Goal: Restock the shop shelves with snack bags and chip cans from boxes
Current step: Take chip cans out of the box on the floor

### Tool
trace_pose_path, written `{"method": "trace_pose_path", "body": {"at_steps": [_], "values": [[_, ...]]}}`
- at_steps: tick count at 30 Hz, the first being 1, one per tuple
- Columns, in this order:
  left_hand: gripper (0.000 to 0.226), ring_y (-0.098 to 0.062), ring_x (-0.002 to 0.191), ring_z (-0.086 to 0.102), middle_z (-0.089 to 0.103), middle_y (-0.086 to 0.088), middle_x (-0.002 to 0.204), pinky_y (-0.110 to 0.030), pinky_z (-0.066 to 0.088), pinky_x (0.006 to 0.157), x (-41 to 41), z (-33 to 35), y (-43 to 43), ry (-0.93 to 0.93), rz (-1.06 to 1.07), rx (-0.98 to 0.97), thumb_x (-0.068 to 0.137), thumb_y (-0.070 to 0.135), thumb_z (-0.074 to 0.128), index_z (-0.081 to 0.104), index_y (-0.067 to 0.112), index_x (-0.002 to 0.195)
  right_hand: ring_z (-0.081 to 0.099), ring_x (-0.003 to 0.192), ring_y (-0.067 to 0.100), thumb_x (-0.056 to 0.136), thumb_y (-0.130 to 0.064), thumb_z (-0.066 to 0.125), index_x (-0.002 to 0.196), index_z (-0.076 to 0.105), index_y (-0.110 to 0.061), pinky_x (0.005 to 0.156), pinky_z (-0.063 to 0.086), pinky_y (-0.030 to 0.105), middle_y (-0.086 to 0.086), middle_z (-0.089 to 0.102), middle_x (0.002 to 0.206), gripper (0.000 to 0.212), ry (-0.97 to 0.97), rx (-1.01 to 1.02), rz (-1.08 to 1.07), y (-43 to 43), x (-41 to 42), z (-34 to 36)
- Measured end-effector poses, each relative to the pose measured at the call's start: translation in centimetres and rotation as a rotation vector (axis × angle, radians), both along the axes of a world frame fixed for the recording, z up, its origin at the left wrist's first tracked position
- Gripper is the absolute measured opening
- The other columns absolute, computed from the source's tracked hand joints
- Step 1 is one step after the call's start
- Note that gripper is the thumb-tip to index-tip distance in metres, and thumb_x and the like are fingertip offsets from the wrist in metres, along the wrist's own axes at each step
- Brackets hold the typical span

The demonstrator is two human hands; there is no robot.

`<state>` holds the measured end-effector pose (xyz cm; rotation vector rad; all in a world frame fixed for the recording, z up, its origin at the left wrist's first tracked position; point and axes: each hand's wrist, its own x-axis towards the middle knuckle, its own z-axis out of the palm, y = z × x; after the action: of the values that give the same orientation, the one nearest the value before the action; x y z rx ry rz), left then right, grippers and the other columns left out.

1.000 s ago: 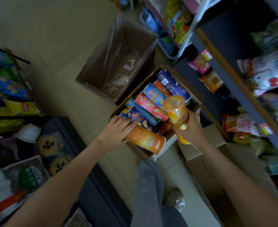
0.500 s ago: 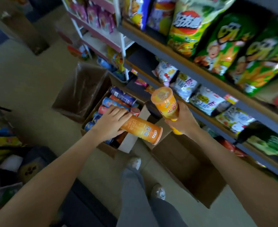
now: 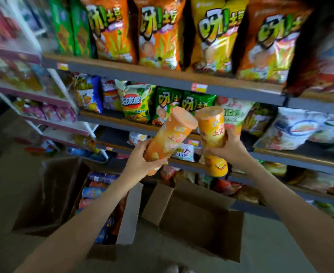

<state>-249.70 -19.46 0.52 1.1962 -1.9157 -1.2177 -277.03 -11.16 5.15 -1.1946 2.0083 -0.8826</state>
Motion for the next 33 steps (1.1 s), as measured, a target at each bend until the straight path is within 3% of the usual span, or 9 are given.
{"method": "trace_pose_path", "body": {"at_steps": [3, 5, 10, 12, 14, 17, 21, 27, 33], "values": [[0.058, -0.009, 0.100, 0.066, 0.066, 0.011, 0.110, -0.020, 0.053, 0.078, -3.2, 2.8, 0.6, 0.176, -0.117, 0.176, 0.062, 0.045, 0.087, 0.057, 0.036, 0.111, 0.057, 0.094, 0.015, 0.073, -0.028, 0.084, 0.139, 0.034, -0.019, 0.068, 0.048, 0.027, -0.001, 0.056, 0.117, 0.084, -0.078, -0.070, -0.096, 1.9, -1.4, 2.2], [0.054, -0.011, 0.099, 0.068, 0.070, 0.008, 0.109, -0.024, 0.055, 0.078, -5.5, 4.9, 1.2, 0.244, -0.189, 0.229, 0.064, 0.048, 0.085, 0.058, 0.039, 0.111, 0.061, 0.094, 0.015, 0.072, -0.026, 0.084, 0.133, 0.040, -0.018, 0.071, 0.051, 0.031, 0.001, 0.059, 0.117, 0.075, -0.152, -0.137, -0.145, 3.2, -2.2, 3.8], [0.035, -0.016, 0.098, 0.069, 0.070, 0.010, 0.107, -0.025, 0.056, 0.078, -12.0, 9.9, 3.8, 0.337, -0.302, 0.254, 0.087, 0.035, 0.066, 0.055, 0.031, 0.120, 0.067, 0.083, 0.005, 0.075, -0.019, 0.080, 0.120, 0.050, -0.020, 0.059, 0.051, 0.020, -0.006, 0.067, 0.103, 0.054, -0.305, -0.347, -0.227, 7.1, -4.8, 8.9], [0.026, -0.012, 0.090, 0.072, 0.074, 0.012, 0.097, -0.023, 0.055, 0.073, -14.7, 11.8, 5.2, 0.364, -0.350, 0.224, 0.090, 0.029, 0.065, 0.058, 0.030, 0.115, 0.068, 0.085, 0.009, 0.075, -0.016, 0.079, 0.122, 0.051, -0.017, 0.063, 0.055, 0.024, -0.005, 0.067, 0.103, 0.054, -0.335, -0.419, -0.261, 8.8, -6.4, 10.8], [0.033, -0.010, 0.089, 0.072, 0.075, 0.014, 0.097, -0.022, 0.054, 0.073, -17.6, 13.6, 7.0, 0.390, -0.399, 0.198, 0.084, 0.036, 0.072, 0.059, 0.031, 0.113, 0.069, 0.093, 0.018, 0.072, -0.020, 0.082, 0.123, 0.053, -0.017, 0.073, 0.057, 0.035, -0.002, 0.069, 0.107, 0.059, -0.328, -0.477, -0.282, 10.6, -8.4, 12.5], [0.052, -0.015, 0.099, 0.070, 0.074, 0.010, 0.106, -0.025, 0.055, 0.079, -22.2, 16.3, 10.4, 0.421, -0.450, 0.134, 0.069, 0.049, 0.072, 0.060, 0.029, 0.116, 0.070, 0.095, 0.019, 0.067, -0.021, 0.081, 0.123, 0.055, -0.014, 0.073, 0.057, 0.034, 0.002, 0.070, 0.110, 0.062, -0.356, -0.586, -0.281, 14.0, -11.8, 15.2], [0.050, -0.008, 0.097, 0.070, 0.074, 0.016, 0.101, -0.019, 0.053, 0.076, -28.8, 20.0, 15.9, 0.450, -0.457, 0.057, 0.066, 0.048, 0.073, 0.061, 0.031, 0.111, 0.070, 0.093, 0.017, 0.076, -0.012, 0.078, 0.122, 0.054, -0.011, 0.069, 0.058, 0.027, 0.002, 0.071, 0.107, 0.052, -0.295, -0.662, -0.263, 19.2, -17.3, 18.9], [0.030, -0.006, 0.094, 0.070, 0.073, 0.012, 0.103, -0.020, 0.053, 0.078, -38.0, 26.3, 22.6, 0.417, -0.457, -0.063, 0.084, 0.032, 0.073, 0.063, 0.033, 0.112, 0.068, 0.079, 0.005, 0.076, -0.014, 0.078, 0.116, 0.056, -0.015, 0.057, 0.050, 0.017, -0.001, 0.070, 0.100, 0.046, -0.178, -0.774, -0.254, 25.8, -26.5, 24.5], [0.048, -0.007, 0.095, 0.070, 0.074, 0.012, 0.103, -0.034, 0.054, 0.091, -45.2, 33.6, 26.1, 0.350, -0.469, -0.240, 0.061, 0.051, 0.077, 0.068, 0.033, 0.105, 0.070, 0.084, 0.007, 0.072, -0.020, 0.082, 0.115, 0.057, -0.017, 0.064, 0.053, 0.025, -0.002, 0.072, 0.101, 0.050, -0.136, -0.873, -0.239, 30.1, -33.8, 30.0]]}}
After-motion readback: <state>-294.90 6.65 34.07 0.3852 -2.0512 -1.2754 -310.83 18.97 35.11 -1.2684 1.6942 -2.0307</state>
